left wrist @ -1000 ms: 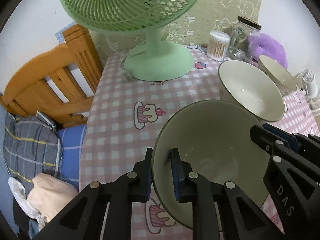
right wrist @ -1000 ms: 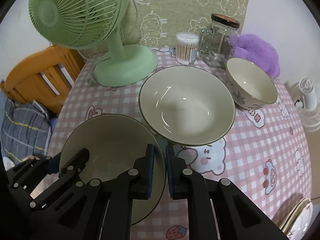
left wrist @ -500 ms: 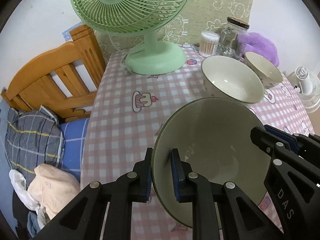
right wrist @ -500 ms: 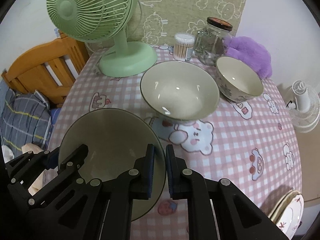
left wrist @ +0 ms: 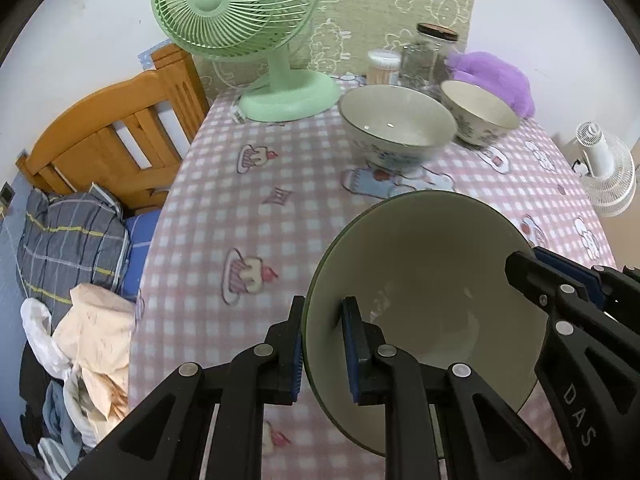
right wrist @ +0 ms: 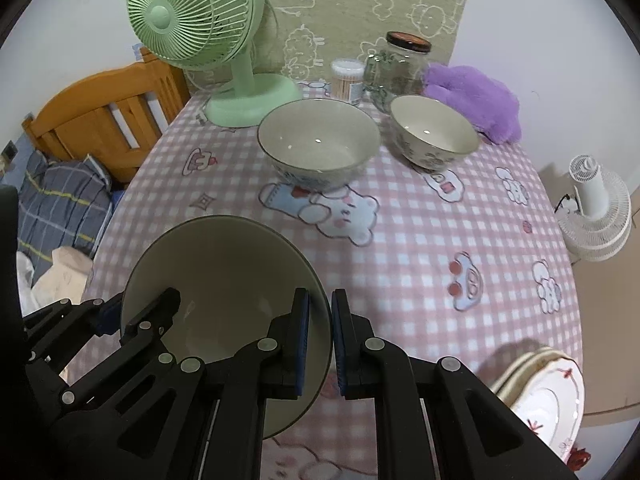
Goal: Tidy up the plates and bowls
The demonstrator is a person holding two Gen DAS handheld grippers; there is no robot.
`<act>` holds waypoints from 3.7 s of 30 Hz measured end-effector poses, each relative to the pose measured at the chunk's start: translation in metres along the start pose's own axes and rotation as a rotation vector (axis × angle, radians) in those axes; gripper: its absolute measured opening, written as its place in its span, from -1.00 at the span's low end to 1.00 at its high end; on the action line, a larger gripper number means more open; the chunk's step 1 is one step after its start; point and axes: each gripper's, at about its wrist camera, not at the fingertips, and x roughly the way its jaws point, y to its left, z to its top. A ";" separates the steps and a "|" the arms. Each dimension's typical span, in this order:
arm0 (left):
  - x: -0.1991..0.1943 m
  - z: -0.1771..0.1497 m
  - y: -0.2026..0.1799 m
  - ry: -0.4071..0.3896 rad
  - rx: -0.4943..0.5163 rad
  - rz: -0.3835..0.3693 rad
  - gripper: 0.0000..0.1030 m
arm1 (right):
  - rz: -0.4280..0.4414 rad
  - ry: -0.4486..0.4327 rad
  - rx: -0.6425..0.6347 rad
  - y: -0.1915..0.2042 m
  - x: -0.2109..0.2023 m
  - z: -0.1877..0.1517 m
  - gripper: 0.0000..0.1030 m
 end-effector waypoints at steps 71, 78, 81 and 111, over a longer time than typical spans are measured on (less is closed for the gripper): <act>-0.081 -0.020 -0.001 -0.145 -0.015 -0.099 0.73 | 0.012 -0.115 0.078 -0.048 -0.090 -0.027 0.46; -0.082 0.021 -0.006 -0.186 -0.062 -0.077 0.73 | 0.035 -0.165 0.093 -0.052 -0.087 0.011 0.46; -0.076 0.038 -0.010 -0.190 -0.081 -0.052 0.73 | 0.049 -0.174 0.079 -0.060 -0.079 0.031 0.46; 0.082 0.158 -0.021 -0.122 -0.216 0.121 0.35 | 0.190 -0.140 -0.016 -0.069 0.094 0.170 0.13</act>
